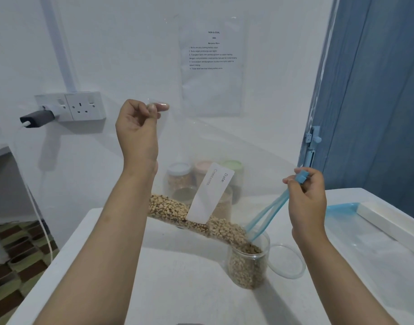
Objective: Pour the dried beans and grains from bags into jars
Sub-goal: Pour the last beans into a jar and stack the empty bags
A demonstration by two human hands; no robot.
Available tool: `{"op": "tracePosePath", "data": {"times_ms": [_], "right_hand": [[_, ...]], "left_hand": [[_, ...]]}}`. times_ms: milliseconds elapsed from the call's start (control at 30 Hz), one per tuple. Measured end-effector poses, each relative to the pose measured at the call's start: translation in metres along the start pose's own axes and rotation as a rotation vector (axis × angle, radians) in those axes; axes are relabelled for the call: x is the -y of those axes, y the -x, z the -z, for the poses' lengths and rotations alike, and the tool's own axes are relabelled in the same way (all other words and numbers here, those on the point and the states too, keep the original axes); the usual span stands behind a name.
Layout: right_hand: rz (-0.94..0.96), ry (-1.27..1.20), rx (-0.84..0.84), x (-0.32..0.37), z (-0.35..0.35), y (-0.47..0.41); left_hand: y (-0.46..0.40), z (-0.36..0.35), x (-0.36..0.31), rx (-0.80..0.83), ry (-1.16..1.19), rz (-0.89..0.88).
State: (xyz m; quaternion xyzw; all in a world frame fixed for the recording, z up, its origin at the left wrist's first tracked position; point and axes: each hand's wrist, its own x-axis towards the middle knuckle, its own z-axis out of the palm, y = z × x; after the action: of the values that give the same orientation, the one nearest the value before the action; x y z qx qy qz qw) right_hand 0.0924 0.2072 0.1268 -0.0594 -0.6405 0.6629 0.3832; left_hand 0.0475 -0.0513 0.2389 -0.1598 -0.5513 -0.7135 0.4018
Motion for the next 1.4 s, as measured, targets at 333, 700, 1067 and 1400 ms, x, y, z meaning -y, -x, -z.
{"op": "tracePosePath", "data": {"times_ms": [333,700,1067,1400], "right_hand": [[-0.023,-0.012,-0.006,0.001,0.000,-0.001],[-0.025,-0.008,-0.006,-0.004,0.005,-0.003],[-0.034,-0.005,-0.028,-0.007,0.007,-0.004],[-0.063,0.002,-0.051,-0.011,0.013,-0.006]], "left_hand": [[0.001,-0.002,0.001,-0.004,-0.005,0.000],[0.001,-0.008,0.001,0.004,-0.002,-0.010],[0.002,-0.012,0.002,0.015,-0.004,-0.015],[0.003,-0.021,0.003,0.034,-0.037,-0.013]]}}
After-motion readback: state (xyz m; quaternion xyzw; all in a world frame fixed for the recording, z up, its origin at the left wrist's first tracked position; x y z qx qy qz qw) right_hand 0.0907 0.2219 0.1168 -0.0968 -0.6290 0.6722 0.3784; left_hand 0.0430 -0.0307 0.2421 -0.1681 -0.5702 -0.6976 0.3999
